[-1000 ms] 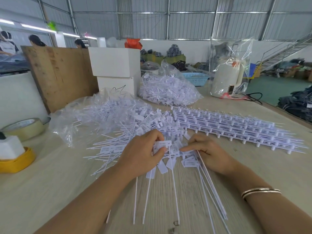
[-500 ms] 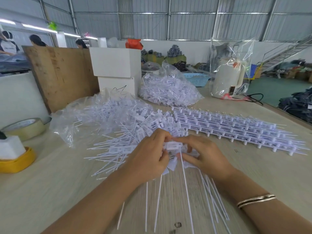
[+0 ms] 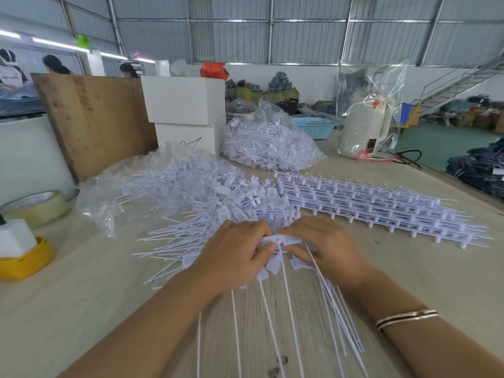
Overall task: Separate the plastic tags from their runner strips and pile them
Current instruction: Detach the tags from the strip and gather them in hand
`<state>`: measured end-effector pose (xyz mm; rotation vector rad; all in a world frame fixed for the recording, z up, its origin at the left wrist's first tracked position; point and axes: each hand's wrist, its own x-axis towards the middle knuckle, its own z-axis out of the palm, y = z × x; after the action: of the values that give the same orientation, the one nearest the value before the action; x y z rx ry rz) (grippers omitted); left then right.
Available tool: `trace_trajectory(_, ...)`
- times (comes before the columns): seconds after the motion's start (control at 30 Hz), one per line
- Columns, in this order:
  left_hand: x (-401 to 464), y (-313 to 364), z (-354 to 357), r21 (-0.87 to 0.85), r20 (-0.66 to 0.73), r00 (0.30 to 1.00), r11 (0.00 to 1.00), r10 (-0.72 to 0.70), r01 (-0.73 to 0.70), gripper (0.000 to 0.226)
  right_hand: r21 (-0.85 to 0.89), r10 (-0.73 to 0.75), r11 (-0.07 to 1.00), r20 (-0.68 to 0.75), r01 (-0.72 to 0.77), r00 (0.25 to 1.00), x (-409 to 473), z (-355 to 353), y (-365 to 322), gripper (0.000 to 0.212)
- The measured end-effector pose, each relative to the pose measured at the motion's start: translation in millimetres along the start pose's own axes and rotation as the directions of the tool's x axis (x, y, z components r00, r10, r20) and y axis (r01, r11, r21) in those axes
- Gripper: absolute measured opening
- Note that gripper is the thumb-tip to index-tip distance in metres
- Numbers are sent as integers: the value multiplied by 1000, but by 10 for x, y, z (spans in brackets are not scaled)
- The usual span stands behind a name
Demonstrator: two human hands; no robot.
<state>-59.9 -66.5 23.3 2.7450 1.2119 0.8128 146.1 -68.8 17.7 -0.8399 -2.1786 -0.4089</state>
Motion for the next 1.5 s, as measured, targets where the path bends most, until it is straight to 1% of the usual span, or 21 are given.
trace_trajectory(0.07,-2,-24,-8,18,9,1000,1000,15,-15,37,32,18,999,8,-18,1000,-16,12,20,25)
trace_trajectory(0.2,13,-55,-24,32,-16,998,997,65,-64,36,116,89,989,45,-93,995,-43,38,33,24)
trace_trajectory(0.33,29,-83,-9,70,-21,996,994,82,-80,29,157,154,974,63,-162,986,-38,25,17,23)
trace_trajectory(0.47,34,-74,1,102,1,997,992,78,-78,25,178,170,966,113,-188,979,-34,14,-2,20)
trace_trajectory(0.53,39,-57,-1,106,-27,995,990,94,-90,17,199,192,955,148,-219,970,-39,11,-3,27)
trace_trajectory(0.6,49,-50,-12,95,-35,996,992,83,-79,15,224,219,942,156,-251,963,-45,9,11,32)
trace_trajectory(0.73,31,-57,5,96,4,997,992,78,-78,18,222,204,944,186,-243,961,-61,13,14,33)
trace_trajectory(0.83,34,-55,-2,72,7,997,994,78,-78,18,284,207,925,183,-253,961,-51,-11,14,35)
trace_trajectory(0.9,37,-45,-5,50,1,997,995,82,-82,18,338,218,903,173,-265,961,-45,-24,10,34)
trace_trajectory(0.97,40,-33,7,44,6,996,995,84,-84,19,347,227,897,172,-275,958,-57,-29,6,30)
trace_trajectory(1.0,31,-31,12,42,17,996,995,84,-85,20,346,271,885,160,-311,949,-76,-29,33,25)
trace_trajectory(1.03,17,-39,8,38,24,996,996,85,-85,23,357,358,854,126,-379,925,-97,-43,77,28)
trace_trajectory(1.1,-14,-76,-26,18,-1,998,998,65,-65,28,443,588,716,34,-539,808,-143,-122,180,44)
trace_trajectory(1.13,-25,-100,-50,4,-27,999,999,45,-45,31,462,648,677,-6,-573,761,-175,-157,234,44)
trace_trajectory(1.17,-31,-121,-72,-6,-54,998,1000,27,-27,33,446,655,683,-25,-578,755,-202,-183,267,42)
trace_trajectory(1.2,-31,-126,-85,-9,-77,997,1000,14,-14,35,408,624,717,-11,-566,782,-208,-198,270,38)
trace_trajectory(1.23,-30,-117,-93,-4,-85,996,1000,8,-8,37,351,563,766,36,-538,825,-196,-196,248,33)
trace_trajectory(1.3,-27,-84,-94,13,-64,998,1000,13,-12,40,224,406,874,147,-430,902,-158,-123,203,29)
trace_trajectory(1.33,-27,-72,-89,18,-50,999,1000,17,-16,40,189,345,905,196,-381,918,-152,-73,199,31)
trace_trajectory(1.4,-31,-72,-80,13,-42,999,1000,20,-19,40,156,269,935,270,-318,924,-150,-14,204,30)
trace_trajectory(1.5,-26,-71,-78,-15,-63,998,1000,7,-8,41,153,232,946,301,-287,925,-162,-46,222,28)
